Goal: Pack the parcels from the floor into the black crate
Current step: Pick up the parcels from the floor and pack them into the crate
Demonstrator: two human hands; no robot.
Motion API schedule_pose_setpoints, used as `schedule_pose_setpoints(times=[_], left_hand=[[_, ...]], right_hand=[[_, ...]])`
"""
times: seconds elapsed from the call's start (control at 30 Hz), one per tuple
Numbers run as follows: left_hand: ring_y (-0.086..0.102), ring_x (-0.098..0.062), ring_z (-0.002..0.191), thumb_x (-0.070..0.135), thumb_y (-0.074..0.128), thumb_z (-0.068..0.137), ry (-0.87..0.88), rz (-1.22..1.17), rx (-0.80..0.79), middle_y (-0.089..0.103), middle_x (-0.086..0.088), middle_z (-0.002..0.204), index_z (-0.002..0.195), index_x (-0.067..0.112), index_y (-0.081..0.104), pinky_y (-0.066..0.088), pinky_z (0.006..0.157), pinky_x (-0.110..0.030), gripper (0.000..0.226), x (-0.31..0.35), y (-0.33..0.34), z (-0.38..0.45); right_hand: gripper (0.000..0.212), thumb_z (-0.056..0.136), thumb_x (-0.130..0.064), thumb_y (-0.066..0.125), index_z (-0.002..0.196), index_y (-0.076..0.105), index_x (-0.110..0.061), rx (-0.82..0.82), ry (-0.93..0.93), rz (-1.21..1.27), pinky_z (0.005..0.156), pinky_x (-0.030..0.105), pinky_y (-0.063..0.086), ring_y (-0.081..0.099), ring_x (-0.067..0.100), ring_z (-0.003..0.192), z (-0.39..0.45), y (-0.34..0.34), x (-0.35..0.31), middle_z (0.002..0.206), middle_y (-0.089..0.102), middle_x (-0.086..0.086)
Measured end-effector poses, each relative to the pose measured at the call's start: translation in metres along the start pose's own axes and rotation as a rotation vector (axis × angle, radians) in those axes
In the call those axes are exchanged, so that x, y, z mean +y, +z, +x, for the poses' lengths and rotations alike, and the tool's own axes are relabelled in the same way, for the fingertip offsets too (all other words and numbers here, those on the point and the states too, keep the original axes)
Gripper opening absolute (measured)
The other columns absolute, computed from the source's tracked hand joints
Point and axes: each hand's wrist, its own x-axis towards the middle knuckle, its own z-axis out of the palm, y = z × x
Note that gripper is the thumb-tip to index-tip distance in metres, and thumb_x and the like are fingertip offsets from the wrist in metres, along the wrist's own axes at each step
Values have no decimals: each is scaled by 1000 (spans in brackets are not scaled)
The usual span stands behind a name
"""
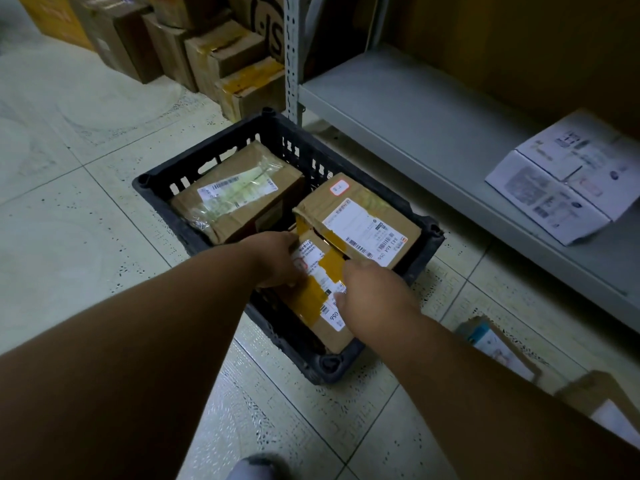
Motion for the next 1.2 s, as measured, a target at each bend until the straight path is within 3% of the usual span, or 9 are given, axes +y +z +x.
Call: schedule_pose_setpoints(times=[0.1, 0.17, 0.23, 0.3, 0.4, 0.53, 0.7, 0.97, 1.2], left_hand=[[57, -25, 105, 36, 67, 88, -56, -21, 88, 55, -10, 130, 139, 18, 42, 52, 86, -37, 59, 2, -1, 2], [57, -27, 105, 39, 61, 90, -54, 31, 309, 55, -9, 127, 132, 17, 44, 46, 81, -33, 50, 8, 2, 2], [52, -25, 104, 37, 55, 93, 37, 173, 549, 53, -6, 118, 119, 18, 48, 33, 76, -31, 34, 19, 6, -2], [48, -19, 92, 32, 53, 92, 200, 160, 641, 52, -3, 110, 106, 21, 48, 33, 72, -31, 19, 34, 12, -4], [51, -19, 87, 26, 53, 90, 409, 34, 642, 53, -3, 111, 105, 20, 51, 40, 68, -33, 17, 63, 26, -2], [54, -21, 91, 23, 56, 86, 639, -25, 632, 57, -3, 104, 103, 17, 55, 45, 74, -36, 18, 116, 50, -5], [54, -21, 94, 20, 55, 86, 819, 39, 481, 56, -4, 109, 112, 18, 53, 36, 73, -30, 26, 185, 102, 5], [55, -19, 107, 24, 53, 89, 828, 213, 234, 56, -3, 124, 126, 20, 45, 44, 86, -31, 37, 236, 200, 17], [59, -22, 99, 30, 56, 91, 695, 279, 83, 59, -5, 119, 122, 19, 48, 48, 80, -35, 33, 241, 290, 27]], right_hand=[[16, 96, -24, 55, 109, 48, -19, -23, -57, 43, 76, 38, 52, 55, 28, 97, 1, 1, -2, 101, 46, 4], [19, 96, -23, 54, 115, 51, -18, -4, -81, 82, 76, 36, 49, 54, 28, 99, 2, -1, -2, 110, 49, 6], [20, 96, -22, 53, 116, 54, -17, 50, -87, 141, 79, 36, 48, 54, 27, 103, 3, -5, -1, 118, 50, 7], [21, 95, -22, 53, 115, 55, -16, 112, -79, 209, 81, 36, 47, 54, 28, 105, 2, -12, 3, 118, 51, 7], [11, 89, -17, 56, 100, 57, -17, 312, -27, 308, 85, 38, 45, 50, 26, 106, -3, -20, 23, 112, 53, 5], [19, 82, -15, 64, 100, 67, -19, 668, 137, 378, 87, 40, 40, 50, 26, 107, -17, -16, 81, 108, 59, 2], [30, 79, -8, 69, 108, 64, -16, 779, 294, 470, 85, 49, 49, 53, 28, 107, -39, 10, 154, 112, 60, 6], [30, 85, -15, 65, 114, 63, -19, 665, 582, 563, 89, 41, 48, 53, 24, 107, -83, 81, 223, 116, 58, 4], [45, 90, -37, 56, 131, 50, -21, 310, 799, 577, 99, 39, 42, 46, 29, 122, -125, 137, 262, 133, 47, 7]])
